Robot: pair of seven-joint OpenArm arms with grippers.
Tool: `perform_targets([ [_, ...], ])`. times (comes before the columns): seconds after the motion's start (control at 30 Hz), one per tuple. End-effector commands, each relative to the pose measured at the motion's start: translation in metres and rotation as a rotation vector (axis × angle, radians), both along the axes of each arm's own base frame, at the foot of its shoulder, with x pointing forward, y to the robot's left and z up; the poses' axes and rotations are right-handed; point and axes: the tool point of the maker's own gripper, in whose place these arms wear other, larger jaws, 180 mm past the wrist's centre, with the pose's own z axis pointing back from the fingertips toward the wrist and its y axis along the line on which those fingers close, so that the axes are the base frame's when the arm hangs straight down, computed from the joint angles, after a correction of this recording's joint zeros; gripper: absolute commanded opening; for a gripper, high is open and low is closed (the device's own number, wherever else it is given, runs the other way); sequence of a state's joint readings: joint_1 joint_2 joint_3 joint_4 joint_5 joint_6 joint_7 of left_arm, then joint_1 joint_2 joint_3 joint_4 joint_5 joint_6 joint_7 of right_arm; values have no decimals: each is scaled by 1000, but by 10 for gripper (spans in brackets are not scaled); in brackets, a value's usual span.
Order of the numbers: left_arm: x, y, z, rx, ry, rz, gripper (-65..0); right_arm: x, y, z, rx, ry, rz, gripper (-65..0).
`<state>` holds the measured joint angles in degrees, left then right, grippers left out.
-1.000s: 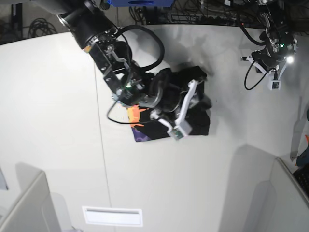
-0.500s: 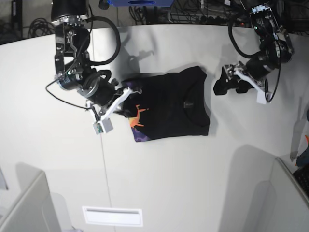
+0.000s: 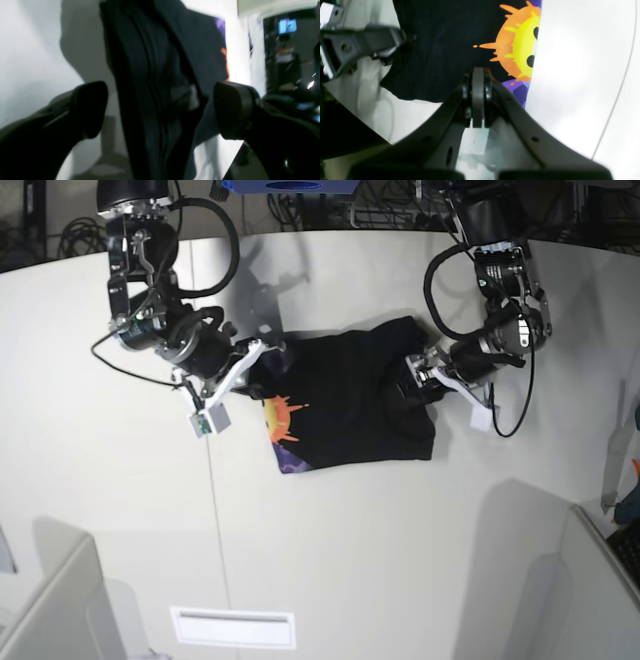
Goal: Fold the T-shirt properly
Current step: 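Grasp the bundle edges with both grippers and rotate it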
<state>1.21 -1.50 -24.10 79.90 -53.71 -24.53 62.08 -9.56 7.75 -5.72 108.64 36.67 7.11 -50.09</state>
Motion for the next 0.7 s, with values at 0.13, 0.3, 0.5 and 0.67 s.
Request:
perform_targets([
  [0.13,-4,-15,-13,21,100,-58,-222,4,-9,8,-11,-41,-1,-650],
  [0.3,-7,-13,-22,100,185,-117,-650,3,-50,0,-38,-20,-117,-650],
  [0.5,12,4,-11,369,152,-336,-650,-8,-90,-8,-69,13,-229,-650],
  [0.67,29,-4,-6,770,52,-701,-650,-19,-112,-16,-90,45,-289,-650],
])
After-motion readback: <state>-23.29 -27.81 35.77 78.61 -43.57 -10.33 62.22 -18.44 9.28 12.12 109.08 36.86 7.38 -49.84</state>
